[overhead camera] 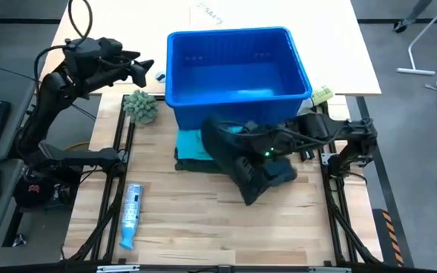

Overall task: Fold laundry
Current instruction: Fold the black pants

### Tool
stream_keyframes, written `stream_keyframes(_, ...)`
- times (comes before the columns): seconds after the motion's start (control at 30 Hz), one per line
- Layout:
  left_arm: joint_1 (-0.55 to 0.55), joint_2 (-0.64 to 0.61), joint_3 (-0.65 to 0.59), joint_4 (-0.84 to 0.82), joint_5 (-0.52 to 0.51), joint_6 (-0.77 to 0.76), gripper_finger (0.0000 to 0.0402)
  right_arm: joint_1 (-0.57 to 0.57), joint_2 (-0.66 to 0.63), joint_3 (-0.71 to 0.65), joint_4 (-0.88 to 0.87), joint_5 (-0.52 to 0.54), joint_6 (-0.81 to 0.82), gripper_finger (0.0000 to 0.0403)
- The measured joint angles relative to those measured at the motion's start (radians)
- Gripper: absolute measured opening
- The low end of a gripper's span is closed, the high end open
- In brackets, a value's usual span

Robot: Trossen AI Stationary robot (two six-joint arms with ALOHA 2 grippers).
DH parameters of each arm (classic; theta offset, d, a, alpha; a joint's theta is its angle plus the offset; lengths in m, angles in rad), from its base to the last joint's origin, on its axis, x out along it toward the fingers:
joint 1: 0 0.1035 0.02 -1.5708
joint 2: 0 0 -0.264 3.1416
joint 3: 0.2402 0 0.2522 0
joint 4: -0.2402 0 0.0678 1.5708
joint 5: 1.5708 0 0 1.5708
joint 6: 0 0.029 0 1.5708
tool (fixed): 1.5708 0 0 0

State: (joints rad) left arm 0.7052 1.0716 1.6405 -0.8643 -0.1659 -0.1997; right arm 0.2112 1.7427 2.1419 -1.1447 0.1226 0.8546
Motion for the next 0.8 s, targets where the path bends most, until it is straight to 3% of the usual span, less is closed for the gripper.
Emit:
stream_keyframes(0.27,0.000,0.028,-0.001,-0.006,0.012,0.047,0.0280,-0.005,0.155,-0.001,0.072,-0.074,-0.066,0.0030)
stream_keyframes(0.53,0.000,0.054,-0.001,-0.007,0.111,0.071,0.0280,-0.011,0.274,0.001,0.097,-0.208,-0.181,0.0077)
stream_keyframes(0.67,0.001,0.061,-0.001,-0.007,0.123,0.086,0.0280,-0.003,0.285,0.003,0.122,-0.299,-0.204,0.0112)
stream_keyframes(0.8,0.001,0.063,-0.001,-0.009,0.123,0.109,0.0280,-0.002,0.288,0.004,0.120,-0.319,-0.208,0.0141)
